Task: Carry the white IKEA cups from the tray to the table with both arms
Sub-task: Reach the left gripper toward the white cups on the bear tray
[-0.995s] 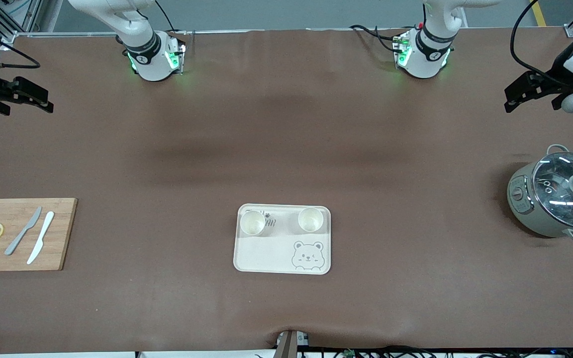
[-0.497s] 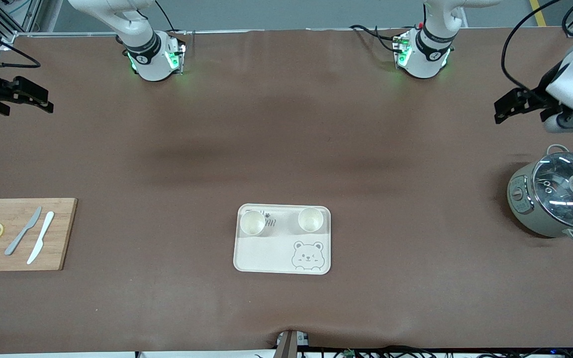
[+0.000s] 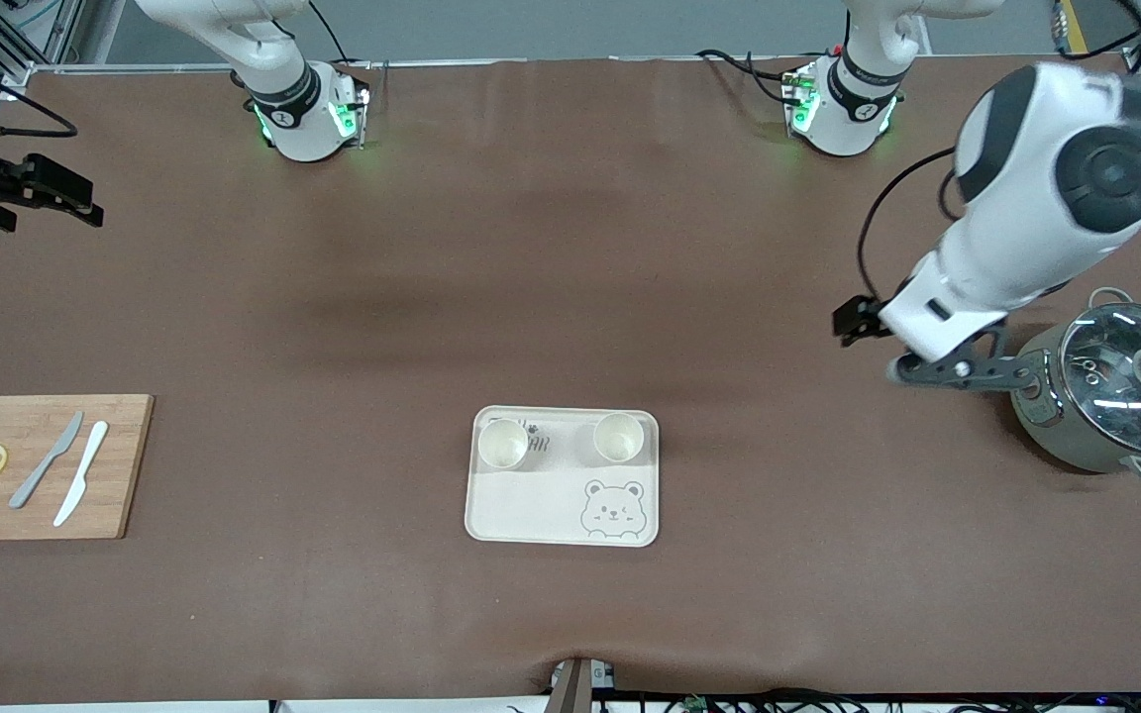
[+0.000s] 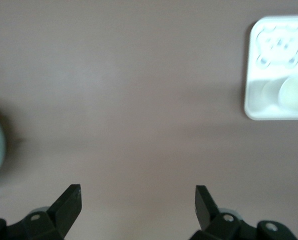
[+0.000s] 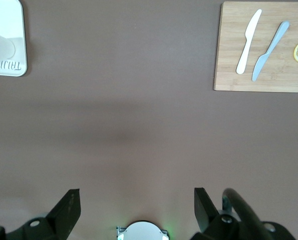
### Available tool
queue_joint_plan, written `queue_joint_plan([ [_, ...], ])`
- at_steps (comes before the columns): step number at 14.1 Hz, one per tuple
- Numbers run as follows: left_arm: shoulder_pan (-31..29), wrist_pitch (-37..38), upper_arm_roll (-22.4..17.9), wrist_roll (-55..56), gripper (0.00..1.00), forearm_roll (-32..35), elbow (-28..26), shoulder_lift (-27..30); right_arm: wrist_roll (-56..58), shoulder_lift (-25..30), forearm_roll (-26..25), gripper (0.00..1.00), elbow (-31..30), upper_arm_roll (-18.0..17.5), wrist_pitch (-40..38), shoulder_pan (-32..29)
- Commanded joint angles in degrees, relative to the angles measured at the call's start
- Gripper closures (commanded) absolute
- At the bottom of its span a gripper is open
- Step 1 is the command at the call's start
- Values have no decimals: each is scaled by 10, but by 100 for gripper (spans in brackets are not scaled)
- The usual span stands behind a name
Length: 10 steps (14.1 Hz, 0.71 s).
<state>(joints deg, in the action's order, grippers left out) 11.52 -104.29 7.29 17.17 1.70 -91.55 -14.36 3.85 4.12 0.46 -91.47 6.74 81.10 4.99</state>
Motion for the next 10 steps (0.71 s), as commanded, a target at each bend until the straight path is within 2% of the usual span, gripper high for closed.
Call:
queue_joint_plan([
  [1, 45, -56, -2, 107, 0, -12, 31, -78, 0, -25, -6, 0, 32, -1, -7, -2],
  [5, 96, -134, -2, 209, 0, -11, 91, -188, -1, -32, 2, 0, 51, -1, -24, -3],
  [10, 120, -262, -2, 279, 3, -13, 95, -253, 1, -52, -18, 0, 52, -2, -23, 5],
])
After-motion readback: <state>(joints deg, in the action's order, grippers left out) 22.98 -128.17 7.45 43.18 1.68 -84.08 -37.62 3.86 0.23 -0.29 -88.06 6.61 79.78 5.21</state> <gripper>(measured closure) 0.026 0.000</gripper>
